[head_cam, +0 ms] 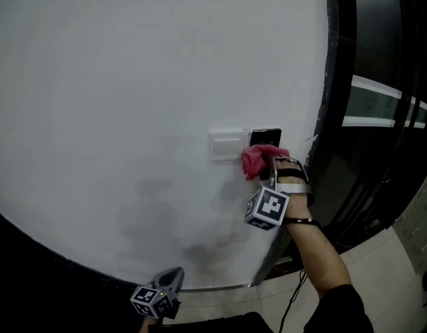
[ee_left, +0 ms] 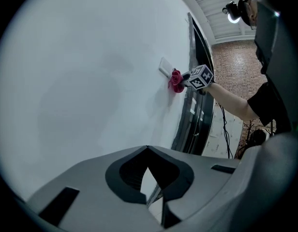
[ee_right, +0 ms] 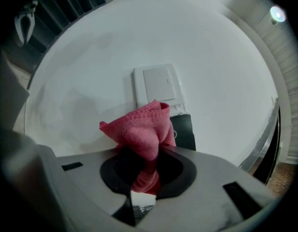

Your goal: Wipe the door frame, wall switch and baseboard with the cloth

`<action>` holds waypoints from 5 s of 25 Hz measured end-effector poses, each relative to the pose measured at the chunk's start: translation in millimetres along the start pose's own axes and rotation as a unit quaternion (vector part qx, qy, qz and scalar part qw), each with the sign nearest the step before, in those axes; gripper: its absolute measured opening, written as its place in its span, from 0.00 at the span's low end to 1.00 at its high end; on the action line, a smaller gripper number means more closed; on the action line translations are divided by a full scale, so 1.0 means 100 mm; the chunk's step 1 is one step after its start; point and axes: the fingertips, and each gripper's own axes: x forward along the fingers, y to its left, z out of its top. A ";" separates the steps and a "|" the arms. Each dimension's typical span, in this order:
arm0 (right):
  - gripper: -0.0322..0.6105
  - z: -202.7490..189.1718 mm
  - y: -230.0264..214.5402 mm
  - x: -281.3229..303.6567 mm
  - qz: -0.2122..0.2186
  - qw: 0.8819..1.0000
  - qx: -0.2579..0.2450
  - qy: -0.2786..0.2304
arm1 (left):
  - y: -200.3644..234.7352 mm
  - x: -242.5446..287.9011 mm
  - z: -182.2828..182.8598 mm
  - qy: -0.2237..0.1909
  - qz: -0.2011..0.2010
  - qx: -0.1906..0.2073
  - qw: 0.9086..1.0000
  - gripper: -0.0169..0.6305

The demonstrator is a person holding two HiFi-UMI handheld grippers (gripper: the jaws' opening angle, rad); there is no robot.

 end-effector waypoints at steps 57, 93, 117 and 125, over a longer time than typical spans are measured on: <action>0.15 0.95 0.44 -0.07 0.052 0.998 -0.006 -0.027 | 0.44 -0.60 0.12 -0.021 0.022 0.002 1.000 0.01; 0.15 0.96 -0.07 -0.08 -0.046 0.998 -0.035 -0.013 | 0.38 -0.81 0.13 -0.023 0.014 0.001 1.000 0.01; 0.15 0.69 0.59 -0.07 0.081 0.996 0.031 -0.001 | 0.31 -0.84 0.11 -0.027 0.012 0.002 1.000 0.01; 0.15 0.39 1.32 -0.71 0.158 0.962 0.217 -0.059 | 0.37 -1.10 0.25 -0.066 0.039 0.011 0.997 0.01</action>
